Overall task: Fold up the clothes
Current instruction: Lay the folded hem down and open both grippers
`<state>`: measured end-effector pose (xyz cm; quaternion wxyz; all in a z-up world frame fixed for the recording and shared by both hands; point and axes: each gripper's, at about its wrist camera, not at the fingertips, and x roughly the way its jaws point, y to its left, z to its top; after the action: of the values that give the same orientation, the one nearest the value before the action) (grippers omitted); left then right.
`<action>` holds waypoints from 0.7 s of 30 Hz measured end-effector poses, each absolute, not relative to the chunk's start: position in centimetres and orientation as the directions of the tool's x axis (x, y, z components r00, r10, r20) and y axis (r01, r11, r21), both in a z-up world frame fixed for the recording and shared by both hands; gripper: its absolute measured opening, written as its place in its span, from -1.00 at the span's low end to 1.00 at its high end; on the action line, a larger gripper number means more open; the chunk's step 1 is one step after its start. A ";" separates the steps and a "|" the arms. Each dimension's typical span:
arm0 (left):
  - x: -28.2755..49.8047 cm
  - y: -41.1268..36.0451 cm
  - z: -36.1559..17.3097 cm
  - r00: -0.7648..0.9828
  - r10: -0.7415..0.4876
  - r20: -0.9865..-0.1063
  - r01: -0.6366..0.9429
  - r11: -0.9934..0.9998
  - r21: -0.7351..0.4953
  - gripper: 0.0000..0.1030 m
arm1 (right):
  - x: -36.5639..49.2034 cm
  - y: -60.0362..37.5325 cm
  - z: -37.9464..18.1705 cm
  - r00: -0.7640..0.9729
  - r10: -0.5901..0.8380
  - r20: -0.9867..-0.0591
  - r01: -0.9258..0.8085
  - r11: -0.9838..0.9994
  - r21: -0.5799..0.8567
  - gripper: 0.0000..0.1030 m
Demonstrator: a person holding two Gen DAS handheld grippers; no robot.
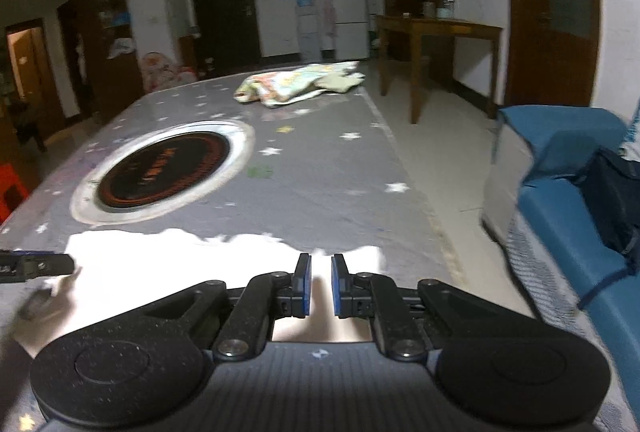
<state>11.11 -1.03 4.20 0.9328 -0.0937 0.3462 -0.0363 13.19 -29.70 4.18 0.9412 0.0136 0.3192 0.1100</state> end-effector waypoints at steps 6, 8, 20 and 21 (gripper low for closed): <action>12.2 -2.2 4.4 0.776 -0.158 -0.611 0.046 0.980 -0.196 -0.37 | 14.8 -27.5 3.1 0.746 0.250 -0.617 -0.242 0.965 0.098 -0.82; 12.8 -2.5 4.1 0.773 -0.163 -0.613 0.053 0.980 -0.193 -0.36 | 15.3 -27.3 2.6 0.738 0.247 -0.628 -0.239 0.966 0.098 -0.82; 14.0 -1.6 2.5 0.752 -0.146 -0.642 0.015 0.979 -0.205 -0.31 | 15.6 -28.0 1.6 0.725 0.261 -0.637 -0.248 0.962 0.112 -0.82; 13.9 -1.5 2.7 0.756 -0.146 -0.638 0.013 0.978 -0.209 -0.31 | 15.5 -28.0 1.7 0.727 0.260 -0.636 -0.247 0.963 0.112 -0.81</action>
<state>13.94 -1.46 2.68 0.9321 -0.0961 0.3467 -0.0425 15.51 -28.01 1.74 0.9291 0.0097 0.3435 0.1364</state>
